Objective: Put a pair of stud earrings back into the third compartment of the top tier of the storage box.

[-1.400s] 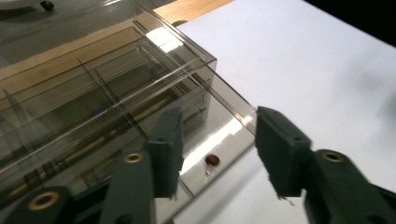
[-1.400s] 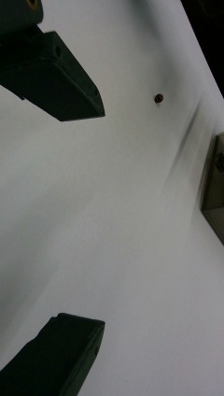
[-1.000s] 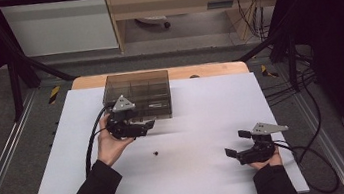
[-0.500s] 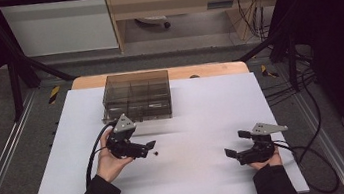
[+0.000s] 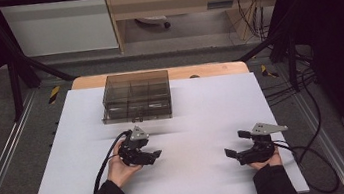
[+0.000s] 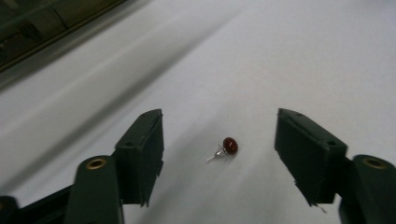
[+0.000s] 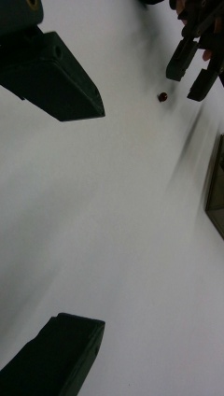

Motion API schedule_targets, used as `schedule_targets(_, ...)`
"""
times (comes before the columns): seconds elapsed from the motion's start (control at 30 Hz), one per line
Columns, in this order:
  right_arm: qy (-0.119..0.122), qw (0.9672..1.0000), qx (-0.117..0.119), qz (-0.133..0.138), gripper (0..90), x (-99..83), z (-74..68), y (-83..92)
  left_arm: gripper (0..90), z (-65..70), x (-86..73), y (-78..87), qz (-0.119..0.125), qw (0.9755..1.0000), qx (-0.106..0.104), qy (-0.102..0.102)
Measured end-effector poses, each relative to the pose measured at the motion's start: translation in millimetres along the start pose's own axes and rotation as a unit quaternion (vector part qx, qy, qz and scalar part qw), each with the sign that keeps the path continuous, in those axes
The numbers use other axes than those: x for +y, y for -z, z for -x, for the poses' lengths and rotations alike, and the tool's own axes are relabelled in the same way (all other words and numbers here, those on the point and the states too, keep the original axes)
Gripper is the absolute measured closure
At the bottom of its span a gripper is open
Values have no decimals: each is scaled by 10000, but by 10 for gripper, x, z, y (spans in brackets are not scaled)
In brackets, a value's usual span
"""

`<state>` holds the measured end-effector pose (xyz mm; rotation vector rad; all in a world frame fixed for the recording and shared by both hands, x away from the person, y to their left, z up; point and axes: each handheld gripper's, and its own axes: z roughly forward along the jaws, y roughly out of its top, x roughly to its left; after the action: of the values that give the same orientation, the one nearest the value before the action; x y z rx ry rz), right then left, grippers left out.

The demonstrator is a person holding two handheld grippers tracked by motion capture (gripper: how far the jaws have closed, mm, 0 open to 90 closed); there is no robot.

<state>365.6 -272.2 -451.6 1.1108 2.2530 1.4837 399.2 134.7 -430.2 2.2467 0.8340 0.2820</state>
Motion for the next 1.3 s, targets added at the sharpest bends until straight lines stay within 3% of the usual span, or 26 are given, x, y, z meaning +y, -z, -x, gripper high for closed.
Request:
schedule_targets(0.5, -1, 10000, 3, 14, 17, 1, 0, 3, 617, 36, -32, -97, -160, 9998, -144, 51)
schedule_targets(1.07, -4, 10000, 8, 16, 17, 2, 0, 3, 779, 45, -52, -140, -225, 9996, -117, 108)
schedule_targets(1.3, -6, 10000, 9, 14, 17, 2, 0, 2, 793, 54, -56, -139, -226, 9997, -96, 75)
